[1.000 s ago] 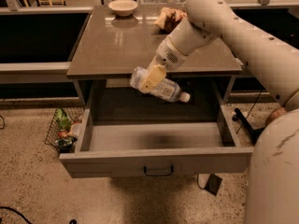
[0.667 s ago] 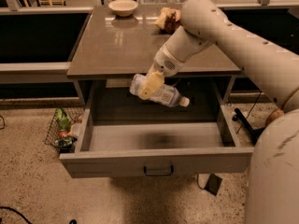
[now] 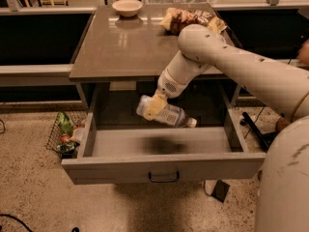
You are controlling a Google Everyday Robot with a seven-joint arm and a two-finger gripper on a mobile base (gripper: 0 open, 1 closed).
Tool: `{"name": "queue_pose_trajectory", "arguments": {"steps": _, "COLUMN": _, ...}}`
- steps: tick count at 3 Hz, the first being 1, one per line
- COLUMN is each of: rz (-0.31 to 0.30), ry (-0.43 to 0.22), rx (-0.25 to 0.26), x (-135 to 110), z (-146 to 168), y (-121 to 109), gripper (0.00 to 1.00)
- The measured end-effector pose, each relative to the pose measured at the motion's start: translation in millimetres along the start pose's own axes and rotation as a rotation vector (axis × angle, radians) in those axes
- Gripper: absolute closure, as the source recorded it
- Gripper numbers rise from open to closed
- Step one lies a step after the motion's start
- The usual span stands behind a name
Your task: Place blue plastic bottle into top drawer
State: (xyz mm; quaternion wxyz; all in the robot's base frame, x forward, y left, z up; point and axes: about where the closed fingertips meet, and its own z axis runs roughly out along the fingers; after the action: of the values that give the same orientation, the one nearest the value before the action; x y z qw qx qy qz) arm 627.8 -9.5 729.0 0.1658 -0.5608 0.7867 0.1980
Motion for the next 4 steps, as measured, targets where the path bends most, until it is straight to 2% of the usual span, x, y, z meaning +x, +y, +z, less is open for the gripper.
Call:
{"name": "queue_pose_trajectory", "arguments": {"steps": 2, "rz": 0.132, "ry": -0.007, "rx": 0.000, "x": 37, "z": 34, "y": 2, "gripper": 1.00}}
{"name": "queue_pose_trajectory", "arguments": {"steps": 4, "rz": 0.205, "ry": -0.052, "rx": -0.023, "x": 64, "z": 61, "y": -1, "gripper": 0.97}}
